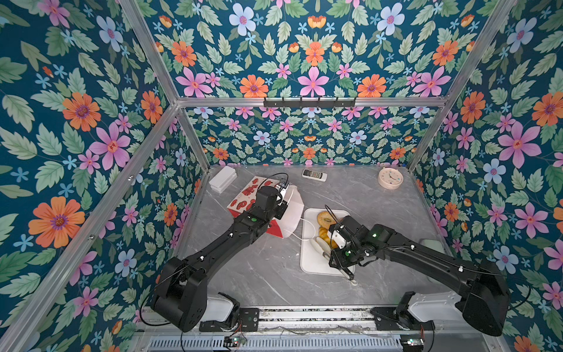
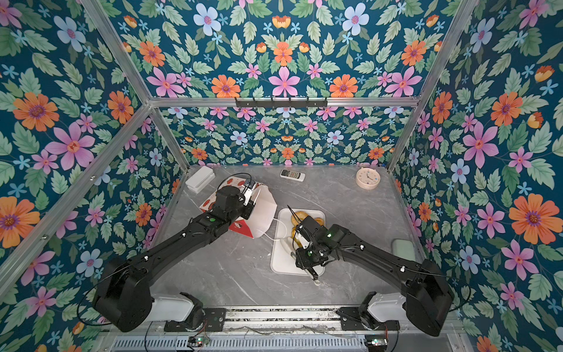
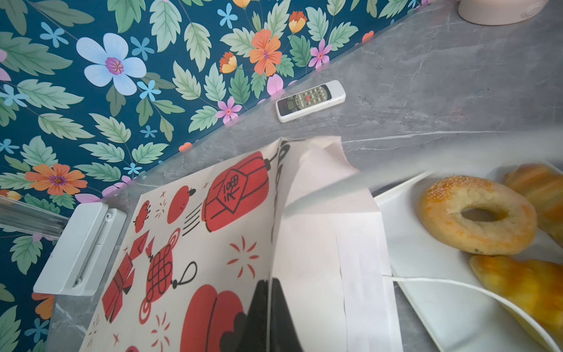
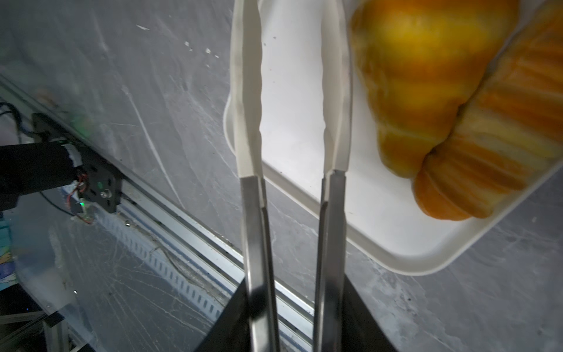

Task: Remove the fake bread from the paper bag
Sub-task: 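Move the open tongs with the right gripper back into the bag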

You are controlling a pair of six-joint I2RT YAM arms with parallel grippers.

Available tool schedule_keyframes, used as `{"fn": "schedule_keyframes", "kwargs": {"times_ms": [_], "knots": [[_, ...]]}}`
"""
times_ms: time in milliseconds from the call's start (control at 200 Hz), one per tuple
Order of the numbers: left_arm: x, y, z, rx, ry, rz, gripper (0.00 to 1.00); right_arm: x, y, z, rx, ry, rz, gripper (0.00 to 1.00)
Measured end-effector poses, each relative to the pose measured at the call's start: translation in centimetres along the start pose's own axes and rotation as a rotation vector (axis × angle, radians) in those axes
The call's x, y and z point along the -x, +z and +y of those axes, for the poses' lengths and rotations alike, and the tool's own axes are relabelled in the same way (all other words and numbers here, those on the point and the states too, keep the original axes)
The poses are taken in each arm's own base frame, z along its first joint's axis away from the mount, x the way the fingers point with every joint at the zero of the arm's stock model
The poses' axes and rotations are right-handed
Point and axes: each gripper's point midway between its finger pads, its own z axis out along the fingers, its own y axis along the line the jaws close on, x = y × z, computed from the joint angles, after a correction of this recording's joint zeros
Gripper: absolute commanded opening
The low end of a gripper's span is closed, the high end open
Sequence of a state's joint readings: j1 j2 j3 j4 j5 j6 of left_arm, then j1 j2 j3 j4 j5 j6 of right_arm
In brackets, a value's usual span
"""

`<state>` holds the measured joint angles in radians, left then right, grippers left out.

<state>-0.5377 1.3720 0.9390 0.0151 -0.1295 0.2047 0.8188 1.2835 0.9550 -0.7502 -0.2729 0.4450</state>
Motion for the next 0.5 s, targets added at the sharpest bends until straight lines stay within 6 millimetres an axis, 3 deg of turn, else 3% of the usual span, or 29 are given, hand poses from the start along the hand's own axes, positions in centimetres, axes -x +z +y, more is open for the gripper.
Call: {"fn": "schedule_keyframes", "kwargs": {"times_ms": [125, 250, 425, 500], "knots": [[0.0, 0.1, 0.0, 0.000, 0.002, 0.001, 0.00, 0.8, -1.5, 0.6, 0.032, 0.007, -0.056, 0.41], [0.0, 0.1, 0.0, 0.001, 0.001, 0.001, 0.00, 0.8, -2.9, -0.3, 0.005, 0.028, -0.096, 0.41], [0.1, 0.1, 0.1, 0.003, 0.000, -0.005, 0.00, 0.9, -5.1, -3.8, -0.146, 0.098, -0.147, 0.41], [0.1, 0.0, 0.1, 0.004, 0.000, -0.005, 0.00, 1.0, -6.2, -4.5, -0.186, 0.105, -0.174, 0.41]]}}
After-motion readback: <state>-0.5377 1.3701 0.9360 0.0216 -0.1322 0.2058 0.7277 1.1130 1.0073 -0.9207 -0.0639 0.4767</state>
